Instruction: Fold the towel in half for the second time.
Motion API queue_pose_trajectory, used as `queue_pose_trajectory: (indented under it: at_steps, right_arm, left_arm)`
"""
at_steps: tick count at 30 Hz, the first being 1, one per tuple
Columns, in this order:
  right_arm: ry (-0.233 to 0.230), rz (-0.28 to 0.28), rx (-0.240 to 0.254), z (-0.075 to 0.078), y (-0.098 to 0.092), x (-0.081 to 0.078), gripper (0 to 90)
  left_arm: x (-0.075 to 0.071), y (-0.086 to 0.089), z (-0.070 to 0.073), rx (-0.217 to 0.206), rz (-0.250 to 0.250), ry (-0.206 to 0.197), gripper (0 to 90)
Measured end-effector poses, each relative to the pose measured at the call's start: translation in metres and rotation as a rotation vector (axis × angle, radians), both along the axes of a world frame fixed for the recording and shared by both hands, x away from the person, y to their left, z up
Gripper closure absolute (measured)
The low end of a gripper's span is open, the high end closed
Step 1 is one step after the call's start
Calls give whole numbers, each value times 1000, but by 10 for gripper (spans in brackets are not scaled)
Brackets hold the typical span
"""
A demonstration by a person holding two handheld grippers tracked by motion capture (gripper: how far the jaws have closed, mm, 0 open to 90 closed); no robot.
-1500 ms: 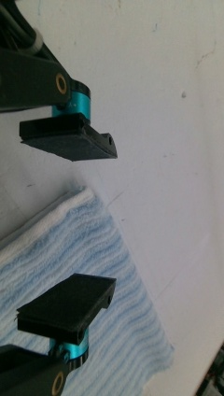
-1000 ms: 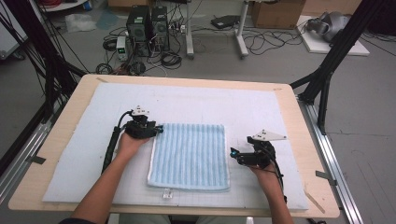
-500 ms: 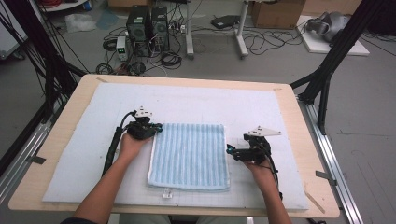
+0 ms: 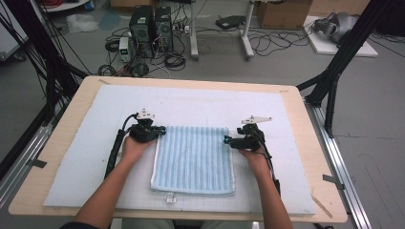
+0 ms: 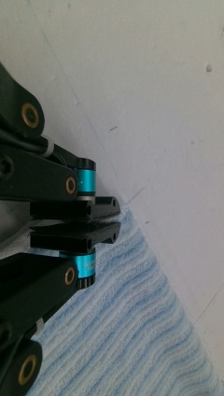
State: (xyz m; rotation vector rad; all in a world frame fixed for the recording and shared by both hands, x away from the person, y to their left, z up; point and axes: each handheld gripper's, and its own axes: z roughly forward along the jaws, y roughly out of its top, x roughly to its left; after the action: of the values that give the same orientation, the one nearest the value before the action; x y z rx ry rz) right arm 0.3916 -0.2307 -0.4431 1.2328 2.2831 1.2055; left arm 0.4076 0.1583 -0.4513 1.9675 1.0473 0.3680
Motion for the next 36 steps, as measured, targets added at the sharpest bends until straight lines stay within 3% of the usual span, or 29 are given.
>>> queue_pose_trajectory:
  at_steps: [7, 12, 14, 16, 20, 25, 28, 30, 33, 36]
  right_arm:
    - [39, 38, 19, -1, 12, 17, 495]
    - [32, 41, -30, -3, 17, 20, 757]
    - [52, 39, -20, -3, 14, 22, 822]
    - [61, 36, -4, -3, 13, 22, 834]
    - [39, 33, -24, -1, 16, 22, 847]
    - [-16, -2, -22, 5, 14, 26, 849]
    - [-76, -21, -34, 9, 16, 30, 849]
    - [-89, -30, -22, 12, 17, 32, 849]
    - [-103, -36, -10, 14, 17, 35, 849]
    - [-94, -32, 10, 15, 15, 34, 849]
  left_arm:
    - [0, 0, 0, -10, 1, 3, 856]
    - [0, 1, 0, -17, 3, 10, 859]
    - [1, 2, 0, -24, 3, 17, 860]
    - [1, 2, 0, -31, 4, 17, 861]
    - [2, 5, 1, -51, 10, 16, 863]
    - [10, 12, 9, -156, 39, -11, 865]
    - [15, 14, 10, -182, 54, -69, 865]
    - [21, 15, 12, -184, 50, -55, 865]
    - [22, 16, 16, -204, 45, -77, 865]
    - [20, 17, 18, -195, 22, -78, 864]
